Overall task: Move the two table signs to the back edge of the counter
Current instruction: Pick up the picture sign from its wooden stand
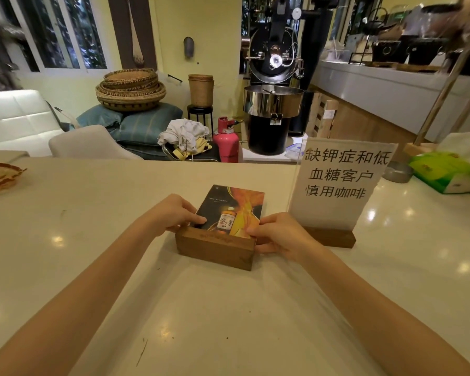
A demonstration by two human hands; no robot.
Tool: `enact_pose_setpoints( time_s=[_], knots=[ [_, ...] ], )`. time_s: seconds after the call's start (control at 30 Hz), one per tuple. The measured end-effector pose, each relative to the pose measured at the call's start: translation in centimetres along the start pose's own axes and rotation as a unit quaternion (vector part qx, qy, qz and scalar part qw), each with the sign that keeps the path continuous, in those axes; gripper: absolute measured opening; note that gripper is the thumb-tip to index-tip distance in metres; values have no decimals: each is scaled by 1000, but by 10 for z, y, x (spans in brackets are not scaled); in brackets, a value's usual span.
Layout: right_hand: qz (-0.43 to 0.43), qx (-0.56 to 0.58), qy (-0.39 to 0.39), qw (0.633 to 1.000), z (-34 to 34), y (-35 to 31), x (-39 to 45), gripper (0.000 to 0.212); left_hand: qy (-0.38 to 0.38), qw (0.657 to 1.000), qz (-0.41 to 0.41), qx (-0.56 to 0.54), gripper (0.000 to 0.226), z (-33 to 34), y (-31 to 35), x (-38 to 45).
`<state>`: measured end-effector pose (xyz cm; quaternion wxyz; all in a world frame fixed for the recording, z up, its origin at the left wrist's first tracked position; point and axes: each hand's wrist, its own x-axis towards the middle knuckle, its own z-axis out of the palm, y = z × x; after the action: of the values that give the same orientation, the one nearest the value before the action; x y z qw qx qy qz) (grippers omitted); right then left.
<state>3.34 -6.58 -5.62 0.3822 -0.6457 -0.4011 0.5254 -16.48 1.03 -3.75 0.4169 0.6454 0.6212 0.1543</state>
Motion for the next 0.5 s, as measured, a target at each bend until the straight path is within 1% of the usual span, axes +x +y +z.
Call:
enact_pose_setpoints(
  time_s=[0.07,0.17,0.27,0.5],
  knots=[
    [-28,6,3,1000,-1,-4,-2,16,15,1000,20,-17,44,-1,2,-4],
    [-92,8,24,995,-2,-8,-7,31,44,996,63,-48,47,-3,4,-6],
    [-156,-22,47,986,-3,-10,-8,42,66,989,113,-67,42,-4,5,-8],
    [-275,-81,91,954,-7,-6,-14,40,114,972,192,-74,29,2,13,-11]
  ],
)
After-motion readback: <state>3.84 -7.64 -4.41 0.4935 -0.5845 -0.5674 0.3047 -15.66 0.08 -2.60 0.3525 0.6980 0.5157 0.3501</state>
